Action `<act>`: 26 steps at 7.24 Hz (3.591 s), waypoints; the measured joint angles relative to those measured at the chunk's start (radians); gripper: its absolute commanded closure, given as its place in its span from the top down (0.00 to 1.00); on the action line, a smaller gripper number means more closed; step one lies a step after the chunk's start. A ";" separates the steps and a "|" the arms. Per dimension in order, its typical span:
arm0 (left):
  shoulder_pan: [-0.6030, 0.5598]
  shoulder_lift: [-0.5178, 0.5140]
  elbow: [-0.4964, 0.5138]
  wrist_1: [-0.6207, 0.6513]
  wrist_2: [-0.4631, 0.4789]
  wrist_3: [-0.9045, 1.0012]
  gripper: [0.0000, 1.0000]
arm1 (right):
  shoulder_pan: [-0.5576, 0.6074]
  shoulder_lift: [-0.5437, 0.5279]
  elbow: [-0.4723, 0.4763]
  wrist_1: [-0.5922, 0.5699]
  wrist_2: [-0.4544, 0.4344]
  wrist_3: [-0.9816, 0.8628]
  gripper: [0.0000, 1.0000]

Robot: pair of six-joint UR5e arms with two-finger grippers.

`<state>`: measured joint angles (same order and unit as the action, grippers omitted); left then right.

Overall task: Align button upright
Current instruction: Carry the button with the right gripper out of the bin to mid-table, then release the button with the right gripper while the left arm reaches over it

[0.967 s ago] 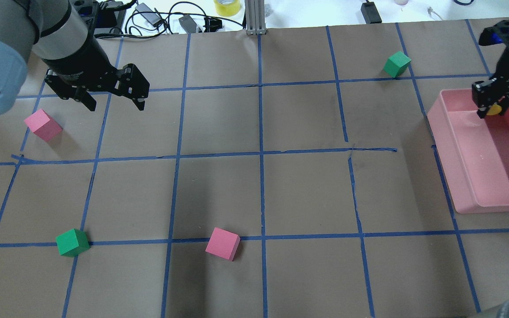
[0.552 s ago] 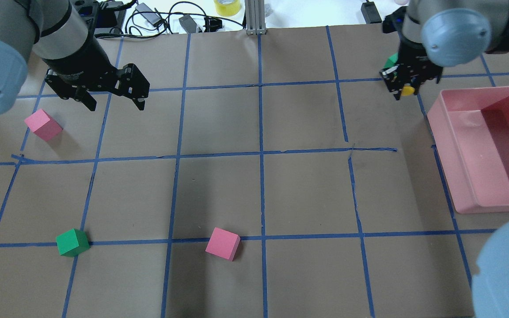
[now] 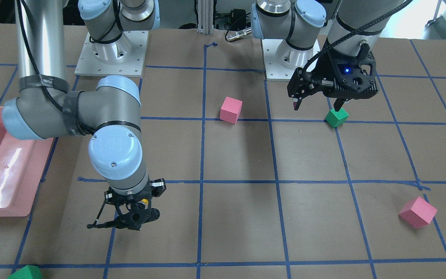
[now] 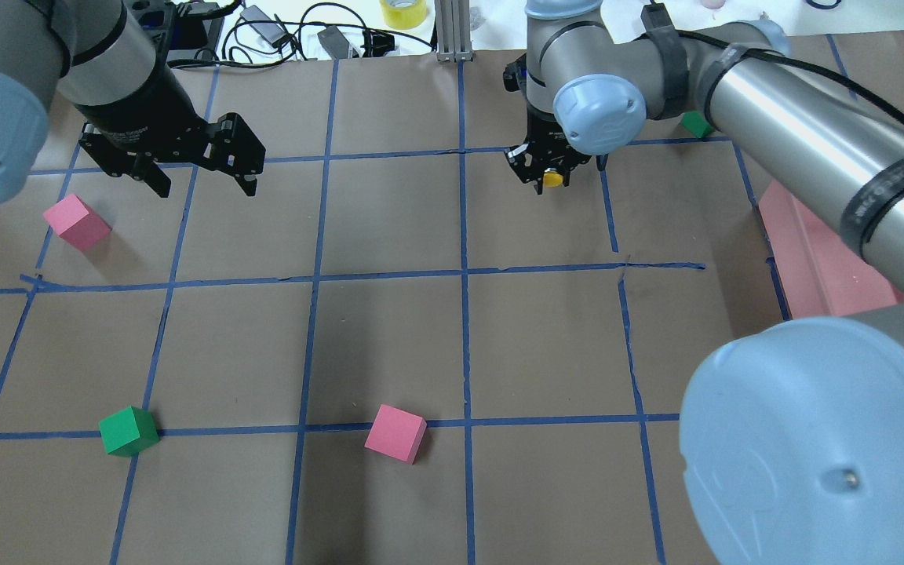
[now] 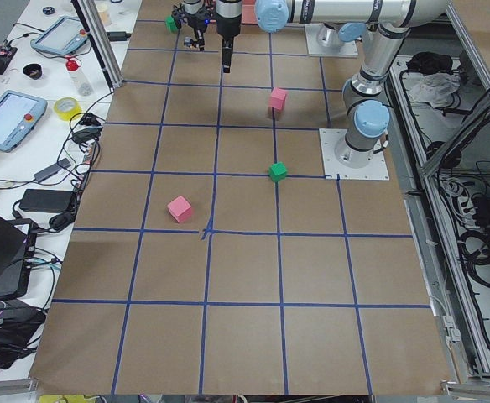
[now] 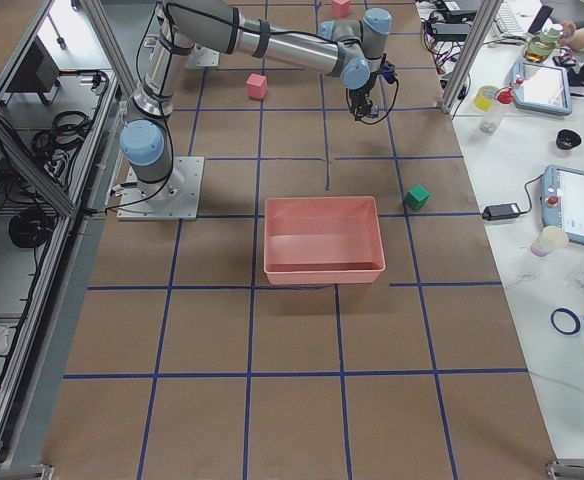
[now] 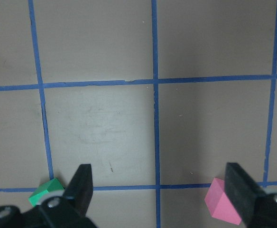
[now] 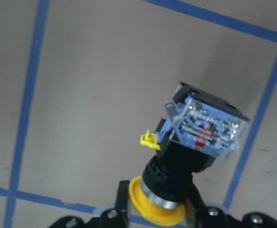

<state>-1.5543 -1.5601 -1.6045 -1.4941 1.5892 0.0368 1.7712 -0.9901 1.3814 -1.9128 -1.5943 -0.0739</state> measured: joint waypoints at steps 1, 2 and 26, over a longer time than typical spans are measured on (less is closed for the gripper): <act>0.000 0.000 0.000 0.000 0.000 0.000 1.00 | 0.030 0.022 -0.007 -0.012 0.056 0.023 0.00; 0.000 0.000 0.000 0.000 0.000 0.000 1.00 | 0.058 0.044 -0.015 -0.022 0.086 0.037 0.00; -0.269 -0.228 -0.405 1.084 0.005 -0.192 0.94 | -0.276 -0.433 0.091 0.350 0.050 0.069 1.00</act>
<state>-1.8238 -1.7884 -2.0100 -0.4105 1.5946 -0.1550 1.4956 -1.4234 1.4728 -1.5625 -1.5446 -0.0044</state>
